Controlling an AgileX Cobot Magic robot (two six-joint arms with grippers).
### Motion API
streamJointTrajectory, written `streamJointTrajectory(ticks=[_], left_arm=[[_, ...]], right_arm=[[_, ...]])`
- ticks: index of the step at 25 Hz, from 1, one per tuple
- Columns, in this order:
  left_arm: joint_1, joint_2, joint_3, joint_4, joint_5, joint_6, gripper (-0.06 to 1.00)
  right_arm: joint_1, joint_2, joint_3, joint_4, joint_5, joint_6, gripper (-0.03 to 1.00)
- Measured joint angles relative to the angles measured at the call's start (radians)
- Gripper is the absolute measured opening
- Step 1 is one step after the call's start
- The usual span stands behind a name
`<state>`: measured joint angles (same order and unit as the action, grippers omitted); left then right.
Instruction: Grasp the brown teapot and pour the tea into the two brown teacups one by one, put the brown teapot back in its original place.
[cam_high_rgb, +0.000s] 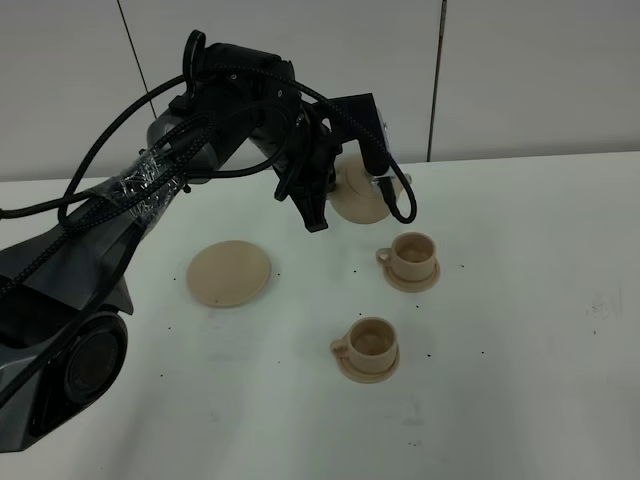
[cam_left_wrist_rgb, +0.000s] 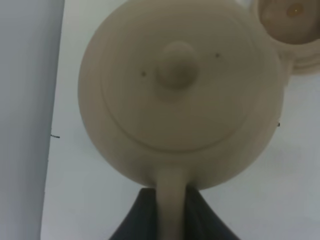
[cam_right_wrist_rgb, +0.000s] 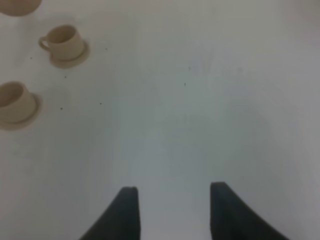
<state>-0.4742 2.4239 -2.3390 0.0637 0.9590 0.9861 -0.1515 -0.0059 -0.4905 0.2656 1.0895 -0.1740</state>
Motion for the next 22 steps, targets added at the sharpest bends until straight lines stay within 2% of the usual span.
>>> streamJointTrajectory(ticks=[22], left_arm=[[-0.017,0.008,0.0,0.045,-0.044,0.068,0.17]], right_arm=[[0.0,0.0,0.0,0.0,0.0,0.0,0.33]])
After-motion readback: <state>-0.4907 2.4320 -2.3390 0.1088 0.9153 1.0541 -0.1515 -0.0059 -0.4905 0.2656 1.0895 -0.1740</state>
